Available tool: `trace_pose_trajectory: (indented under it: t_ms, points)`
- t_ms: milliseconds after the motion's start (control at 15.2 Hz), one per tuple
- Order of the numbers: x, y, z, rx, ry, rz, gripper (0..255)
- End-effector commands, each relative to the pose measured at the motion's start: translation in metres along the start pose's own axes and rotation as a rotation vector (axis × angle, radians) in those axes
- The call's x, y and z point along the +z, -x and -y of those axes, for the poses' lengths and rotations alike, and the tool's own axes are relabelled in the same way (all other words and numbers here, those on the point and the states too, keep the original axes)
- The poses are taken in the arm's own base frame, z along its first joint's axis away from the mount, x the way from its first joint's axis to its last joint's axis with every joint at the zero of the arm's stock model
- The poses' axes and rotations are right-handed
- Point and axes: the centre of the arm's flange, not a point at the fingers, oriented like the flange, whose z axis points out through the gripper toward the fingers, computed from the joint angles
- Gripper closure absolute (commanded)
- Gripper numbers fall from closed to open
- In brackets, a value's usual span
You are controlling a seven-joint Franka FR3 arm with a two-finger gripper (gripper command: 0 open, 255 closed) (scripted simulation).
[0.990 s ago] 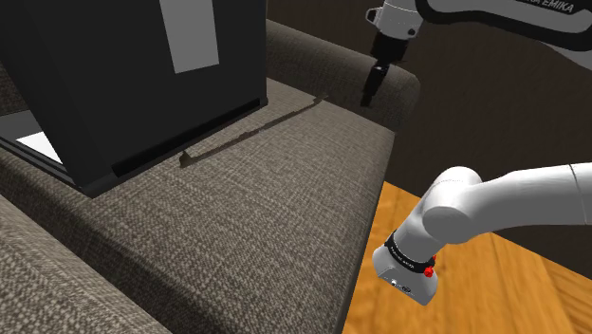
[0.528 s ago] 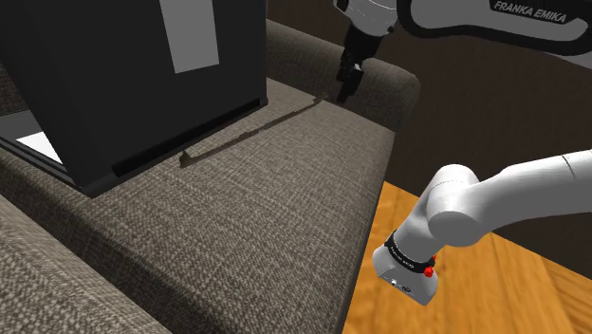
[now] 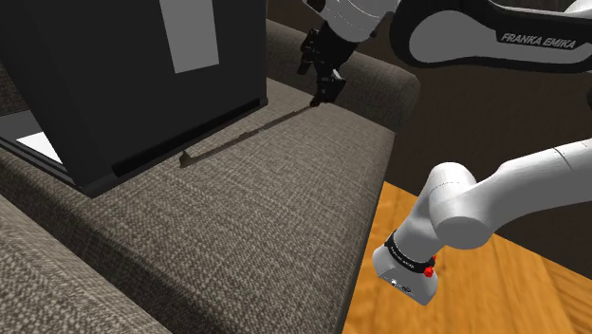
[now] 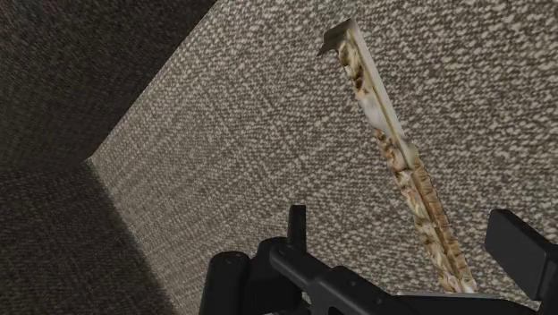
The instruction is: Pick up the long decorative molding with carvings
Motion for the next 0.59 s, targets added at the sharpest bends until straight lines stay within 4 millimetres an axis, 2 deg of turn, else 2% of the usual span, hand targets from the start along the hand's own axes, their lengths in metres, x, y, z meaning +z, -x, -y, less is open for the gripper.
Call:
trace_pose_trajectory:
  t_ms: [0, 330, 528]
  points:
    - [-0.005, -0.018, 0.015, -0.122, 0.044, -0.038, 0]
    - [-0.015, -0.053, 0.064, -0.413, 0.148, -0.128, 0]
    - [-0.001, -0.053, 0.071, -0.413, 0.148, -0.128, 0]
